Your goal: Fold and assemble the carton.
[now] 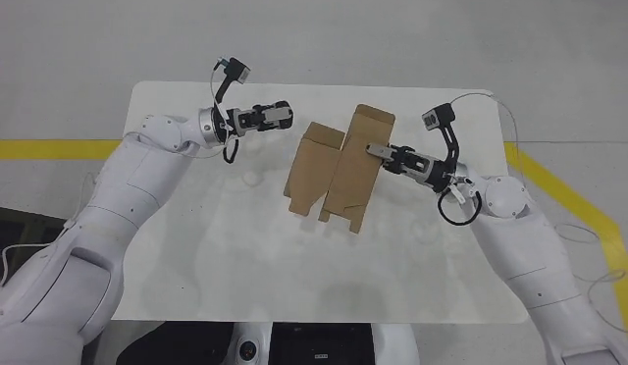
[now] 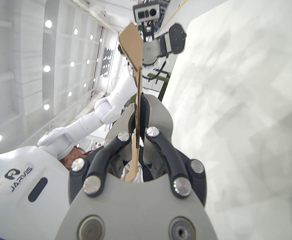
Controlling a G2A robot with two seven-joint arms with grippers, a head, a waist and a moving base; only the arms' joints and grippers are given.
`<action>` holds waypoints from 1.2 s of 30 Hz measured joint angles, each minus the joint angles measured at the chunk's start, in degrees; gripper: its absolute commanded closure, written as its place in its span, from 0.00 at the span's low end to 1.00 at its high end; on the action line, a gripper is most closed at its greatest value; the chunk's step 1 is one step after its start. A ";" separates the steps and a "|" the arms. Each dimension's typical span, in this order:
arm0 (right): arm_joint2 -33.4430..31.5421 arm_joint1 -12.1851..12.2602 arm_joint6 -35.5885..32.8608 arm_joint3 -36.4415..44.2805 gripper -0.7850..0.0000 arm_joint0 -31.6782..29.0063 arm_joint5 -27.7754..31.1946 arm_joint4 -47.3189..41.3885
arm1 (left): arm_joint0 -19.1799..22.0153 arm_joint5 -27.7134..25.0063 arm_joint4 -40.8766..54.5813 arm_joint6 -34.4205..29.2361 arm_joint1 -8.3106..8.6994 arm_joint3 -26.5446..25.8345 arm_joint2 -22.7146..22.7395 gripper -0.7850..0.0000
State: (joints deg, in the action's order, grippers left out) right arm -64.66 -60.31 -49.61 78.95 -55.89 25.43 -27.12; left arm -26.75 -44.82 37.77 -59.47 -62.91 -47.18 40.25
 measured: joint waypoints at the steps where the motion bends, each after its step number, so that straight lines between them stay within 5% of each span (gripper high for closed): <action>1: -0.47 0.06 1.60 0.55 1.00 -0.36 -0.77 0.99 | -0.16 -0.07 -0.16 0.09 -0.08 0.18 0.07 0.00; 12: -6.32 0.37 19.60 9.47 1.00 -8.35 -7.35 3.75 | -3.50 1.80 -2.18 4.97 -1.28 -3.41 0.58 0.00; 25: -7.76 -0.12 27.19 13.61 1.00 -12.72 -10.11 7.67 | -7.97 5.76 -1.53 8.55 -2.44 -9.62 1.85 0.00; 30: -8.14 -0.33 28.27 14.74 1.00 -13.97 -10.13 8.33 | -9.28 7.12 -1.83 8.67 -2.72 -10.72 2.51 0.53; 36: -8.60 -0.53 28.29 14.76 1.00 -14.58 -10.26 9.42 | -9.83 7.90 -1.42 8.85 -3.20 -11.48 3.55 0.85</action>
State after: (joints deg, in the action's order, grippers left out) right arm -73.26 -60.84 -21.31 93.71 -70.46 15.17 -17.70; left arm -36.58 -36.92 36.35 -50.61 -66.10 -58.66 43.81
